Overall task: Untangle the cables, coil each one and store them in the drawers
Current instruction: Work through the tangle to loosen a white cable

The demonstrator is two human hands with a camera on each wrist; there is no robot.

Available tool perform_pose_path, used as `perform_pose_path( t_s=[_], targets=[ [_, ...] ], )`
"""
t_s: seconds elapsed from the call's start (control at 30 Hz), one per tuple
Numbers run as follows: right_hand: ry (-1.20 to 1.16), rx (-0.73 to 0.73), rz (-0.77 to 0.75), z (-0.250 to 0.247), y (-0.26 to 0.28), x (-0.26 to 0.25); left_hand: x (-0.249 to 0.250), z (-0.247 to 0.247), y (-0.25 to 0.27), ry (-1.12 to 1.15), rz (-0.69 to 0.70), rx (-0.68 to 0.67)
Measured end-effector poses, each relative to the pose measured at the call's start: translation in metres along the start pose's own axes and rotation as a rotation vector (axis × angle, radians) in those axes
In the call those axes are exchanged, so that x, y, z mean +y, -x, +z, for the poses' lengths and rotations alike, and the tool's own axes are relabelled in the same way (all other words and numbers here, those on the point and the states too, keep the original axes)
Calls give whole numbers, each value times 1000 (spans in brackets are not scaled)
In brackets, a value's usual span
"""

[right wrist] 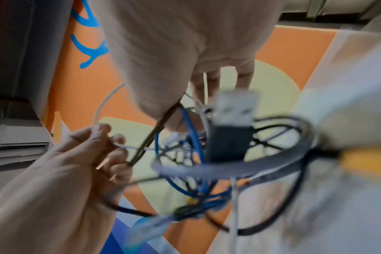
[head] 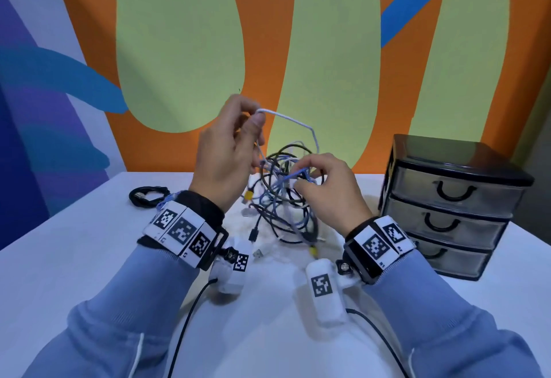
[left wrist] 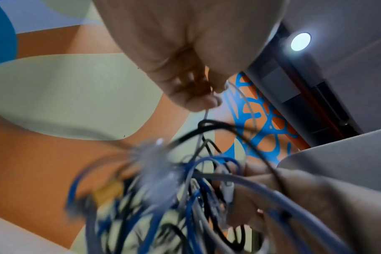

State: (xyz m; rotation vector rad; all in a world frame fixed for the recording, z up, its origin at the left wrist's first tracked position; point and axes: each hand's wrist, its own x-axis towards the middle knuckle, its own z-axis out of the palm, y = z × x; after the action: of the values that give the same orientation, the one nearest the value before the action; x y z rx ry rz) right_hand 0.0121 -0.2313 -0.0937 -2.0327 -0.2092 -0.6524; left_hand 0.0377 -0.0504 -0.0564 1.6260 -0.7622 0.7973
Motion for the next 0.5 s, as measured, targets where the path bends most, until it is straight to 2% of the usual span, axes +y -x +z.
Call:
perform_pose_path(
  t_s=[0.07, 0.13, 0.27, 0.37, 0.43, 0.5],
  targets=[
    [-21, -5, 55, 2, -2, 4, 1, -4, -4, 25, 43, 107],
    [-46, 2, 107, 4, -2, 7, 2, -6, -7, 76, 47, 159],
    [-8, 102, 131, 2, -4, 12, 3, -1, -5, 154, 8, 137],
    [6, 154, 91, 0, -6, 14, 3, 3, -3, 180, -20, 102],
    [-83, 166, 63, -1, -5, 8, 2, 8, 0, 215, -62, 55],
    [-272, 172, 68, -5, -4, -1, 2, 13, 3, 267, -116, 6]
  ],
)
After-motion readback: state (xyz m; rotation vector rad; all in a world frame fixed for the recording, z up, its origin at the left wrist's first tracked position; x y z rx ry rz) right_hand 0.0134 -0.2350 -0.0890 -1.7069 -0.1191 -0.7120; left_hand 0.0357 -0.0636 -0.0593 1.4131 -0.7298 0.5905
